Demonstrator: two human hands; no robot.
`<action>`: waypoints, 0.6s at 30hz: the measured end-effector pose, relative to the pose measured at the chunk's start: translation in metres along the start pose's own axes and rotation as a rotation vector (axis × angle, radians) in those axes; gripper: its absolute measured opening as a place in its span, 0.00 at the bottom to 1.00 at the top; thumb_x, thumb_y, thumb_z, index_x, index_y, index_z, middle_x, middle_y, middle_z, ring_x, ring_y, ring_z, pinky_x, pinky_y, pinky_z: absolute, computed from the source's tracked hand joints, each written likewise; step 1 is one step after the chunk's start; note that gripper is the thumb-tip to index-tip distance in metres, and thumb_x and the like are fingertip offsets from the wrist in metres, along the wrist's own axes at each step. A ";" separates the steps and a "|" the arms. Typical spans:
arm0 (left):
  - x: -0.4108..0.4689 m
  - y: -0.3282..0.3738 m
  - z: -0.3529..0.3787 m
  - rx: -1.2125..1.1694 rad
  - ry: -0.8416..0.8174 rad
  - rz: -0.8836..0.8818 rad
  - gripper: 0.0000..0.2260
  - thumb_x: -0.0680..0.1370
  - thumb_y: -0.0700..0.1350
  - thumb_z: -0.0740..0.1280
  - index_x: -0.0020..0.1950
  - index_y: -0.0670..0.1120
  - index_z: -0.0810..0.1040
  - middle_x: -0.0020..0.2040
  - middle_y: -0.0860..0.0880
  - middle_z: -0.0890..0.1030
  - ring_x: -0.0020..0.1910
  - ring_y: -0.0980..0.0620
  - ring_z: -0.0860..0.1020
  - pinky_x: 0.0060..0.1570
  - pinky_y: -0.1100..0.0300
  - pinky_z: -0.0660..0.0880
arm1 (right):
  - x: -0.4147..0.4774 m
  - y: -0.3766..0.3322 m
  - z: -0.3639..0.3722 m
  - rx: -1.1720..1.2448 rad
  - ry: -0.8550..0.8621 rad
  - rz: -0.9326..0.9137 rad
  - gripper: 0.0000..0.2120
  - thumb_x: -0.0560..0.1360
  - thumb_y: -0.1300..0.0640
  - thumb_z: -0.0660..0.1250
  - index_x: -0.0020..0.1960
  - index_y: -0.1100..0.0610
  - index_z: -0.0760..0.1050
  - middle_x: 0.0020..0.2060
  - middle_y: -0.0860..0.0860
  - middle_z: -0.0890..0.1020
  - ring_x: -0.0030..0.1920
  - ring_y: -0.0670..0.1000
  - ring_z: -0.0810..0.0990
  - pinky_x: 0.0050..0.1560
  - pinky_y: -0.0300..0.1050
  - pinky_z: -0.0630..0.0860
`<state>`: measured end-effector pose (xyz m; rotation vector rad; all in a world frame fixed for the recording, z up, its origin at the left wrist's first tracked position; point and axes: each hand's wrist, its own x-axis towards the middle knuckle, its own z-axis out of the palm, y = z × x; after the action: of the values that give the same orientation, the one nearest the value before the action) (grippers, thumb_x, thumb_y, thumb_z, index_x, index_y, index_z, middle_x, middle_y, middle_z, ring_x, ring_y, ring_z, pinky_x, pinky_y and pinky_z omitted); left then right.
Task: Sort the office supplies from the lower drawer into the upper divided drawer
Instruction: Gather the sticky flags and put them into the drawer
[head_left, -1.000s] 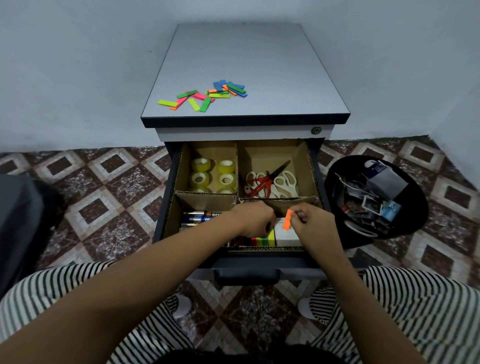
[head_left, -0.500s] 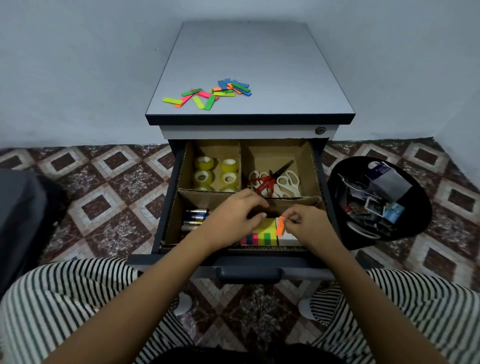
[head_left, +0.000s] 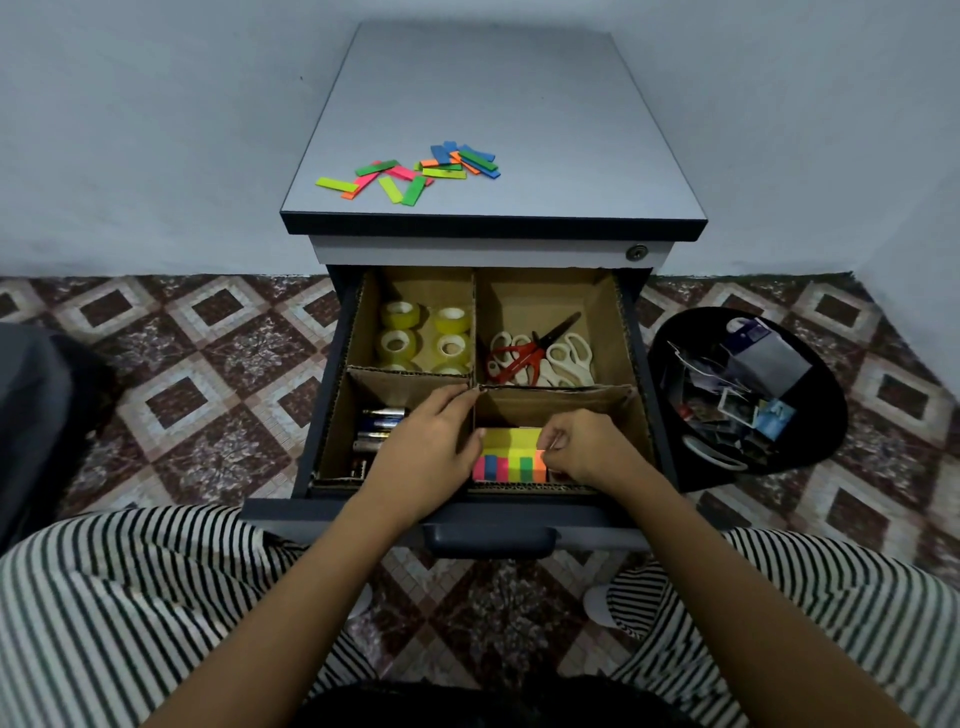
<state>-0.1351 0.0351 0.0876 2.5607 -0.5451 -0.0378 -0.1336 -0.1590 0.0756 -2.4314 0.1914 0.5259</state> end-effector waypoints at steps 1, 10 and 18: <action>0.000 0.000 0.000 0.000 -0.004 -0.001 0.22 0.80 0.47 0.61 0.73 0.45 0.66 0.71 0.48 0.67 0.69 0.52 0.67 0.66 0.61 0.64 | 0.000 0.000 0.000 -0.006 0.000 -0.003 0.07 0.71 0.62 0.69 0.38 0.52 0.77 0.33 0.45 0.77 0.38 0.45 0.77 0.32 0.32 0.68; -0.001 0.001 -0.001 -0.028 -0.024 -0.019 0.22 0.80 0.47 0.61 0.73 0.46 0.65 0.71 0.49 0.67 0.68 0.52 0.68 0.65 0.61 0.65 | 0.000 0.002 0.002 -0.032 0.001 -0.036 0.11 0.71 0.62 0.69 0.34 0.49 0.75 0.30 0.45 0.78 0.36 0.47 0.78 0.34 0.33 0.69; -0.001 0.000 0.000 -0.025 -0.027 -0.019 0.22 0.80 0.47 0.61 0.73 0.45 0.65 0.71 0.49 0.67 0.69 0.53 0.67 0.66 0.63 0.63 | 0.001 0.005 0.003 0.020 0.022 -0.030 0.10 0.71 0.63 0.70 0.35 0.50 0.76 0.33 0.49 0.79 0.37 0.48 0.79 0.34 0.34 0.71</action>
<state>-0.1358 0.0352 0.0881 2.5448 -0.5273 -0.0850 -0.1348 -0.1606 0.0702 -2.4181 0.1688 0.4821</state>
